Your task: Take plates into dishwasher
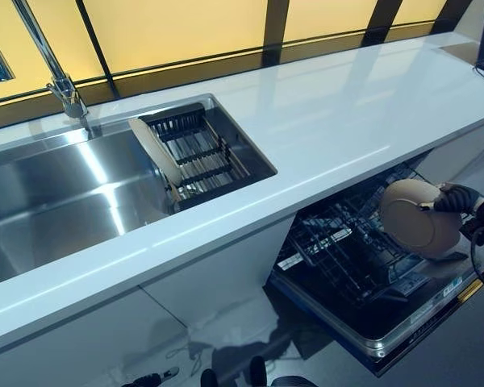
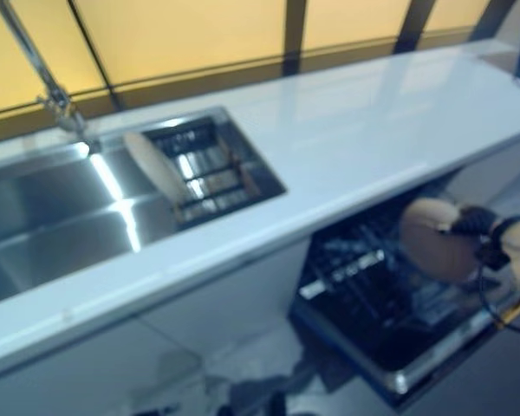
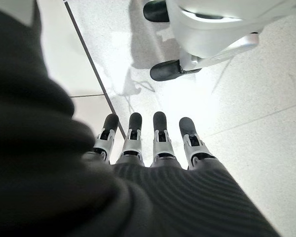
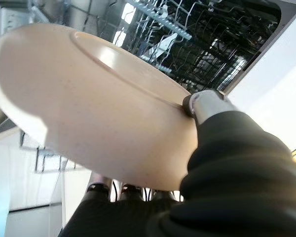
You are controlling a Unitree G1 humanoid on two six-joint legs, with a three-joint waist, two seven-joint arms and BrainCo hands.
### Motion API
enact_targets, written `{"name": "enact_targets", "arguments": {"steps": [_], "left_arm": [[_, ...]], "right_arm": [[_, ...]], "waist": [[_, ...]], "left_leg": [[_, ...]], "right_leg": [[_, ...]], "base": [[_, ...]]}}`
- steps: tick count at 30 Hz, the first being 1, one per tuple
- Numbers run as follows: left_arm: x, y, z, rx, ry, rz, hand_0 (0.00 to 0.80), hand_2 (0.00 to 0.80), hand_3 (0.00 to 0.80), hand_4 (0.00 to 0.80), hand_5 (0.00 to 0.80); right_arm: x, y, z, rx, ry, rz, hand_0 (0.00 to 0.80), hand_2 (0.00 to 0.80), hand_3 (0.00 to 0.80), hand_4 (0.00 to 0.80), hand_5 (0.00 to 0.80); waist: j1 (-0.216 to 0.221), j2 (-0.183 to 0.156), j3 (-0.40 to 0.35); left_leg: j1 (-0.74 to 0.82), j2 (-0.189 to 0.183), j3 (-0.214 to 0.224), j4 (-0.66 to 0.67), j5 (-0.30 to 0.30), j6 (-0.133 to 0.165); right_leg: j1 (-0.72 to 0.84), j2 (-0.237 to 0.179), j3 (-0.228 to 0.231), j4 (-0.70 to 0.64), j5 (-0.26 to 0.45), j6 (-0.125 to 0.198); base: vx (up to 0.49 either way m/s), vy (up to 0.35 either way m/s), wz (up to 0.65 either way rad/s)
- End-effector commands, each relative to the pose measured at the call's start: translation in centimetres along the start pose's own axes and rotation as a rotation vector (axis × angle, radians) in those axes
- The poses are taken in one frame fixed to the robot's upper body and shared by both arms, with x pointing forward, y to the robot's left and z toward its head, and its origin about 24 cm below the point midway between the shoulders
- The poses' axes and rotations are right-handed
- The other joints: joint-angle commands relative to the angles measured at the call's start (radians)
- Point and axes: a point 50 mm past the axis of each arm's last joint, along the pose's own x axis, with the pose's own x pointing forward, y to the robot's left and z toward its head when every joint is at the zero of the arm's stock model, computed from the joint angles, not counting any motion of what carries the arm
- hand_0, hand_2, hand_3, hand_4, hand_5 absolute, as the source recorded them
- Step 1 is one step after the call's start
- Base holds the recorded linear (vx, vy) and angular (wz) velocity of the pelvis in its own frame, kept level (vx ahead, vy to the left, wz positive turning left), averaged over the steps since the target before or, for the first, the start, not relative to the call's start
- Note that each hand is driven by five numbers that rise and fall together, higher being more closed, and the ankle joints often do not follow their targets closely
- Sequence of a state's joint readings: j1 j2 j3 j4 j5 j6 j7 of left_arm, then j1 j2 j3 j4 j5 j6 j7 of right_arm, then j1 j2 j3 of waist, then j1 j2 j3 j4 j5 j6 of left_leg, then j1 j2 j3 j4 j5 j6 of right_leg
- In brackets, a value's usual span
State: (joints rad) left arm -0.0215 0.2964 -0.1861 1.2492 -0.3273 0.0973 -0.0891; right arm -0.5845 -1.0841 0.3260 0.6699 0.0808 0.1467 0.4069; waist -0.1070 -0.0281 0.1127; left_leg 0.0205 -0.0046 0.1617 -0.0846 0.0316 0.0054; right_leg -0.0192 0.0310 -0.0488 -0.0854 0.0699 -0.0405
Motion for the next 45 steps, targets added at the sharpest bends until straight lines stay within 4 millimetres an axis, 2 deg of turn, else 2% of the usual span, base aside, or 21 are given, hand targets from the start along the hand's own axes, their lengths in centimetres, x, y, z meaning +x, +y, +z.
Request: {"name": "enact_targets", "arguments": {"steps": [1, 6, 14, 32, 45], "left_arm": [[-0.1, 1.0, 0.9, 0.03, -0.012, 0.025, 0.0, 0.0, 0.0, 0.0, 0.0], [0.0, 0.4, 1.8, 0.013, -0.046, 0.021, 0.0, 0.0, 0.0, 0.0, 0.0], [0.0, 0.2, 2.9, -0.02, -0.088, 0.026, 0.0, 0.0, 0.0, 0.0, 0.0], [0.1, -0.8, 4.1, 0.004, -0.113, -0.007, 0.0, 0.0, 0.0, 0.0, 0.0], [0.1, -1.0, 4.5, 0.015, -0.118, -0.018, 0.0, 0.0, 0.0, 0.0, 0.0]], "right_arm": [[0.8, 0.4, 1.8, 0.004, -0.065, -0.044, 0.8, 0.8, 0.8, 0.8, 0.8], [1.6, 1.8, 2.6, -0.018, -0.08, -0.03, 0.8, 0.8, 0.8, 0.8, 0.8], [2.5, 2.8, 2.8, -0.06, -0.054, -0.028, 0.8, 0.8, 0.8, 0.8, 0.8], [4.2, 7.0, 0.7, -0.123, 0.069, 0.044, 0.8, 0.8, 0.8, 0.8, 0.8], [4.6, 8.1, -0.1, -0.142, 0.124, 0.079, 0.8, 0.8, 0.8, 0.8, 0.8]], "waist": [[0.032, -0.039, -0.031], [0.034, -0.025, -0.015], [0.043, -0.002, 0.01], [0.064, 0.025, 0.029], [0.073, 0.029, 0.034]], "left_leg": [[0.0, 0.046, -0.023, -0.003, -0.018, -0.043], [-0.01, 0.041, -0.03, -0.003, -0.016, -0.042], [-0.027, 0.036, -0.042, -0.003, -0.008, -0.045], [-0.041, 0.027, -0.052, -0.003, -0.004, -0.046], [-0.042, 0.023, -0.056, -0.003, -0.004, -0.044]], "right_leg": [[-0.035, -0.095, 0.04, -0.002, 0.049, 0.139], [-0.043, -0.098, 0.039, -0.002, 0.051, 0.138], [-0.057, -0.106, 0.028, -0.002, 0.052, 0.135], [-0.066, -0.117, 0.009, -0.002, 0.051, 0.131], [-0.066, -0.12, 0.006, -0.002, 0.052, 0.13]], "base": [[0.0, 0.0, 0.0], [-0.032, -0.013, 0.02], [-0.038, -0.007, 0.09], [-0.004, 0.001, 0.02], [0.001, 0.0, 0.03]]}}
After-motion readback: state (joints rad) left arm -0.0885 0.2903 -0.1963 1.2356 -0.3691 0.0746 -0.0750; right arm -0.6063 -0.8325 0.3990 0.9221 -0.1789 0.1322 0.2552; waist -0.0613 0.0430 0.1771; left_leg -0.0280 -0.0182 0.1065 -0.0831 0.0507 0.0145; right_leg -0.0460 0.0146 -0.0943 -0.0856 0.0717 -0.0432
